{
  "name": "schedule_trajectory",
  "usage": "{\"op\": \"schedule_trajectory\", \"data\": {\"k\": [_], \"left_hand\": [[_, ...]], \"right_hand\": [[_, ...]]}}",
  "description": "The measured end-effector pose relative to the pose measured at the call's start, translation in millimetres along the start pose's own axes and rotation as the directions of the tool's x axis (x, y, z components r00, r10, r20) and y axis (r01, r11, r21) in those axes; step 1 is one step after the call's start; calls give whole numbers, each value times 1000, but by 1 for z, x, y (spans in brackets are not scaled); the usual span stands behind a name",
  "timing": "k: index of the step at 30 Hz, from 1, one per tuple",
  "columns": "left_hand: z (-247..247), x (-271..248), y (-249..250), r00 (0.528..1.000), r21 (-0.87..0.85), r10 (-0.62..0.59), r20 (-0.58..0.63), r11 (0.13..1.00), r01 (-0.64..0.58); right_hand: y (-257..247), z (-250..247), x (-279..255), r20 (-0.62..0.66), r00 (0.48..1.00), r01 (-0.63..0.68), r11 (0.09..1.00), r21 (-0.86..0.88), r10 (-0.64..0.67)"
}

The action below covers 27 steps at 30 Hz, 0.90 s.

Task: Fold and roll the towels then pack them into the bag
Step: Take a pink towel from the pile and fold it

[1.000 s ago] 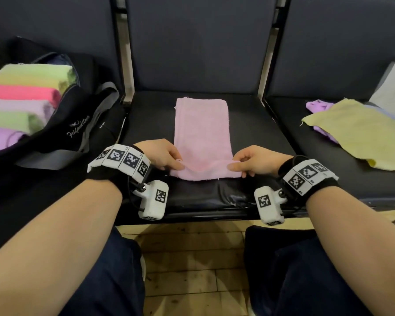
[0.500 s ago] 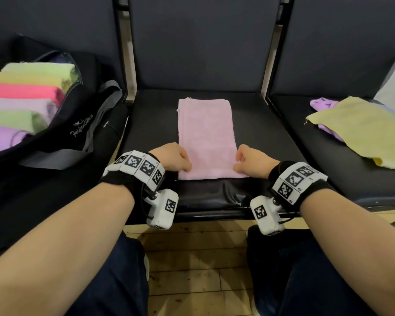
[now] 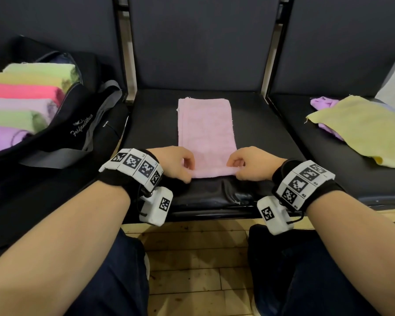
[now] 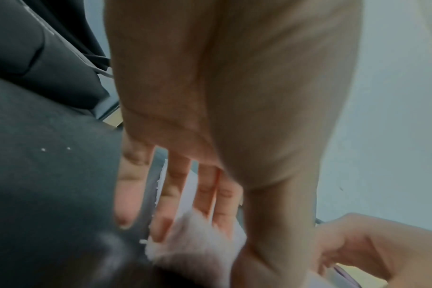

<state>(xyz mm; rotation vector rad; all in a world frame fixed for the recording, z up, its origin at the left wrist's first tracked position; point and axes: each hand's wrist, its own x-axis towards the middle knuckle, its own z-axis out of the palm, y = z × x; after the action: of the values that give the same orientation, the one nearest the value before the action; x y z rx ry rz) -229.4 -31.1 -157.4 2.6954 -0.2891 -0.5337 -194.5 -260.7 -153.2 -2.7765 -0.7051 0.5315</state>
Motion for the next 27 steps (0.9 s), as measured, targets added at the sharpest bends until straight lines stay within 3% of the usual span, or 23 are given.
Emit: {"op": "schedule_trajectory", "data": {"k": [7, 15, 19, 23, 27], "left_hand": [[0, 3, -1, 997, 2, 13, -79, 1000, -13], [1, 6, 1, 994, -170, -31, -103, 985, 13], [3, 6, 1, 996, -156, -23, -88, 988, 9], [4, 4, 1, 985, -116, 79, -153, 988, -97], [2, 3, 2, 988, -79, 77, -132, 993, -88]], "right_hand": [[4, 5, 2, -34, 999, 16, 999, 45, -14], [16, 10, 6, -100, 992, -46, 947, 319, 82], [16, 11, 10, -120, 978, -93, 876, 474, 169], [16, 11, 10, -271, 961, 13, 968, 251, 57], [7, 4, 2, -189, 982, 30, 976, 217, 12]]}}
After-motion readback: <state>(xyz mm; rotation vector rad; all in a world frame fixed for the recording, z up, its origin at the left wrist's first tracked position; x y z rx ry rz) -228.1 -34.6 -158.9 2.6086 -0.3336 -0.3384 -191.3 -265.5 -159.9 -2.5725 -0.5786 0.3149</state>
